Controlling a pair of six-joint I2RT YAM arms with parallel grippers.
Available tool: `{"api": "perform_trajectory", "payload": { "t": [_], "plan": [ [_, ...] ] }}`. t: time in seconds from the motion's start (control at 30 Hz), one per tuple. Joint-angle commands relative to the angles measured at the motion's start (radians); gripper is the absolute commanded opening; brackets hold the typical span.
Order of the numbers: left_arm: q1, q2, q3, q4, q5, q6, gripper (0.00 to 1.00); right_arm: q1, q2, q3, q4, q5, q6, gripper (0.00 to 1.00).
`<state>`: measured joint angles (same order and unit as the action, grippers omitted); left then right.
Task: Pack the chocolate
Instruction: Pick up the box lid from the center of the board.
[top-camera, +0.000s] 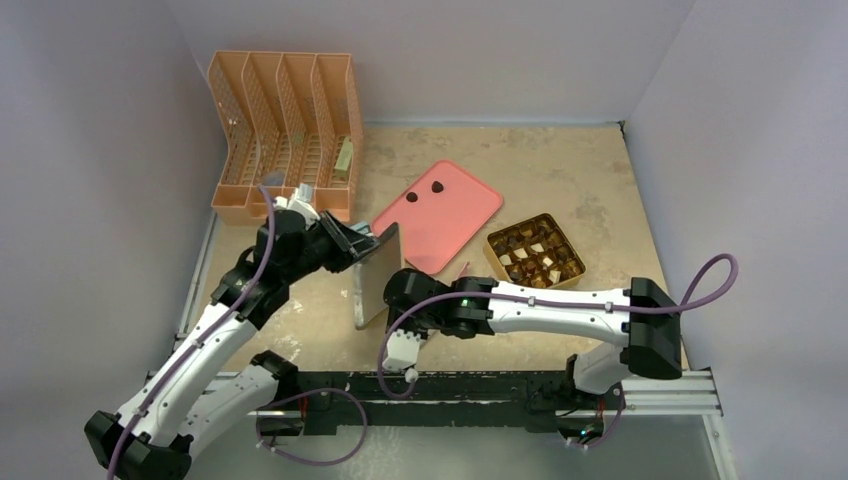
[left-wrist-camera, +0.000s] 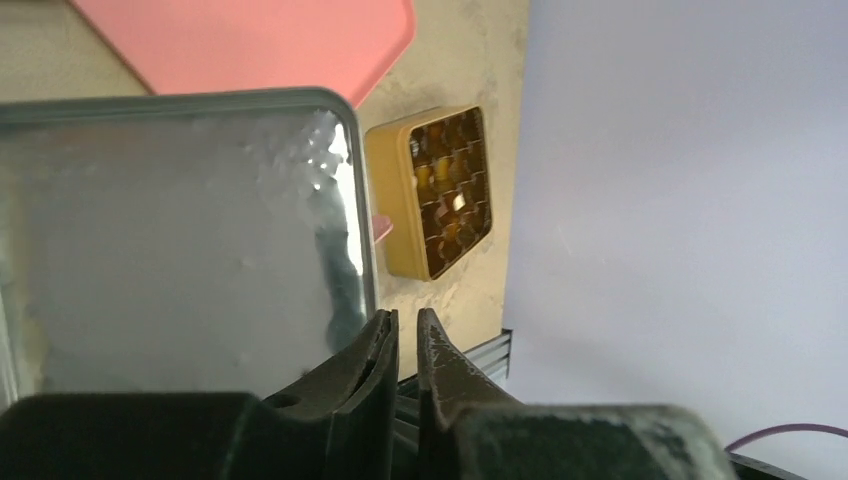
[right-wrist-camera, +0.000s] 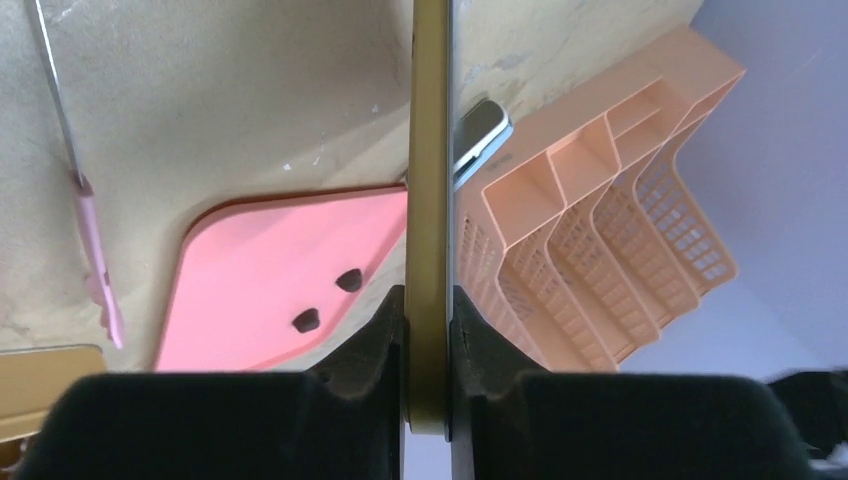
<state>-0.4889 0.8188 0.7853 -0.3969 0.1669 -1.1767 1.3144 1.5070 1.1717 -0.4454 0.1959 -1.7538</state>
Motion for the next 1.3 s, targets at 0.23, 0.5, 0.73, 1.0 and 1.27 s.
{"api": "perform_trajectory", "payload": {
  "t": [0.23,0.5,0.73,1.0,1.27],
  "plan": [
    [0.0,0.015,0.589,-0.304,-0.317,0.445,0.47,-0.02,-0.043,0.065,0.072,-0.069,0.578,0.0],
    [0.001,-0.041,0.686,-0.276,-0.285,0.595,0.52,-0.176,-0.103,0.087,0.272,-0.293,1.113,0.0],
    [0.0,-0.048,0.637,-0.277,-0.221,0.595,0.57,-0.422,-0.25,0.019,0.499,-0.424,1.6,0.0],
    [0.001,-0.068,0.312,0.154,0.049,0.24,0.57,-0.722,-0.339,-0.011,0.605,-0.518,2.069,0.0],
    [0.001,-0.028,0.135,0.504,0.009,-0.012,0.61,-0.858,-0.558,-0.274,1.001,-0.569,2.461,0.0]
  ]
}}
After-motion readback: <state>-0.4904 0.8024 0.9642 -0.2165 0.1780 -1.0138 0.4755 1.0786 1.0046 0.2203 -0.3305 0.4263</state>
